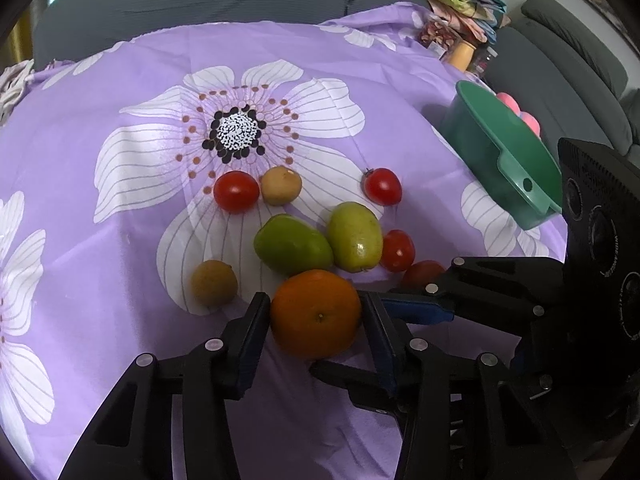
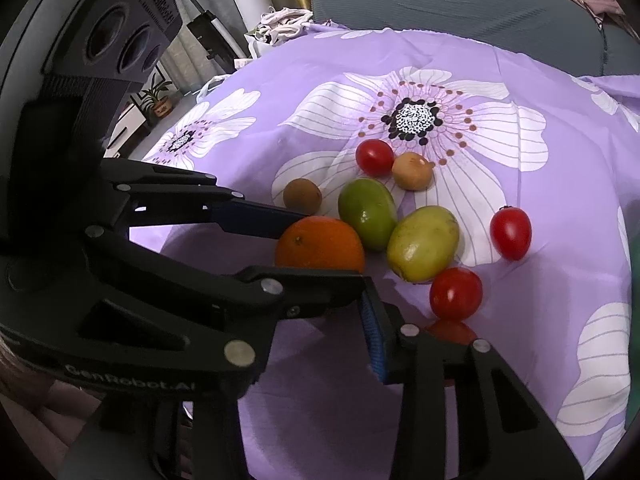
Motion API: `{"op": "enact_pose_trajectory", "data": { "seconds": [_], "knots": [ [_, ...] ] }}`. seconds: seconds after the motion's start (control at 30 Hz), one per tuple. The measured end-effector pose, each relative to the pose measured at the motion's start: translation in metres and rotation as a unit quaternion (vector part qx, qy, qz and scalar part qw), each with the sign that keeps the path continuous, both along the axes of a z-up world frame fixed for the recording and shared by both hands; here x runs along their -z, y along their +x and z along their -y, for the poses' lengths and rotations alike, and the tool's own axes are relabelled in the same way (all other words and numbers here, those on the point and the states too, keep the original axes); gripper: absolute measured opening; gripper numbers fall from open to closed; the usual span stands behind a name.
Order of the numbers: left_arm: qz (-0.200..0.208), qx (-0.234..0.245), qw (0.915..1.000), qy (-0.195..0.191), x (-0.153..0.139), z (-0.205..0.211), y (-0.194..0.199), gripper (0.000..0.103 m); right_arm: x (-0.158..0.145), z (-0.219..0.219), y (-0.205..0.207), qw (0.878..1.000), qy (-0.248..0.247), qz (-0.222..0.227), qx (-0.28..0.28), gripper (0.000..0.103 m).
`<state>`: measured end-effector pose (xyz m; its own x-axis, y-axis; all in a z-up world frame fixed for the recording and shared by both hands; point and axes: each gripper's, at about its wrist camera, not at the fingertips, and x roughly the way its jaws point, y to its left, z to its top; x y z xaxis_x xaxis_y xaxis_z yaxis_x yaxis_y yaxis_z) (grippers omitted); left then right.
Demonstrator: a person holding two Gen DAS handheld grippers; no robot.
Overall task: Organize fruits
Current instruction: 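Grasp the second orange with the left tool and lift it, then carry the orange with the left tool into the green bowl, open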
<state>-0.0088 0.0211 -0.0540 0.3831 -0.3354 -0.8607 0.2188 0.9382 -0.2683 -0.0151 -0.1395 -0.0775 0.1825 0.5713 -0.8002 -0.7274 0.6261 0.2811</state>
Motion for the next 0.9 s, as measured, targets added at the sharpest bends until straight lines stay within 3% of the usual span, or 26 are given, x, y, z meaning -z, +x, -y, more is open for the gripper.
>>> {"op": "enact_pose_trajectory", "data": {
  "seconds": [0.43, 0.9],
  "knots": [
    [0.041, 0.017, 0.9989, 0.014, -0.029, 0.025, -0.001, 0.047, -0.028, 0.029, -0.008, 0.998, 0.031, 0.035, 0.035, 0.039],
    [0.102, 0.09, 0.9901, 0.035, -0.071, 0.097, 0.021, 0.047, -0.066, 0.098, 0.001, 0.987, 0.055, 0.092, 0.123, 0.039]
  ]
}}
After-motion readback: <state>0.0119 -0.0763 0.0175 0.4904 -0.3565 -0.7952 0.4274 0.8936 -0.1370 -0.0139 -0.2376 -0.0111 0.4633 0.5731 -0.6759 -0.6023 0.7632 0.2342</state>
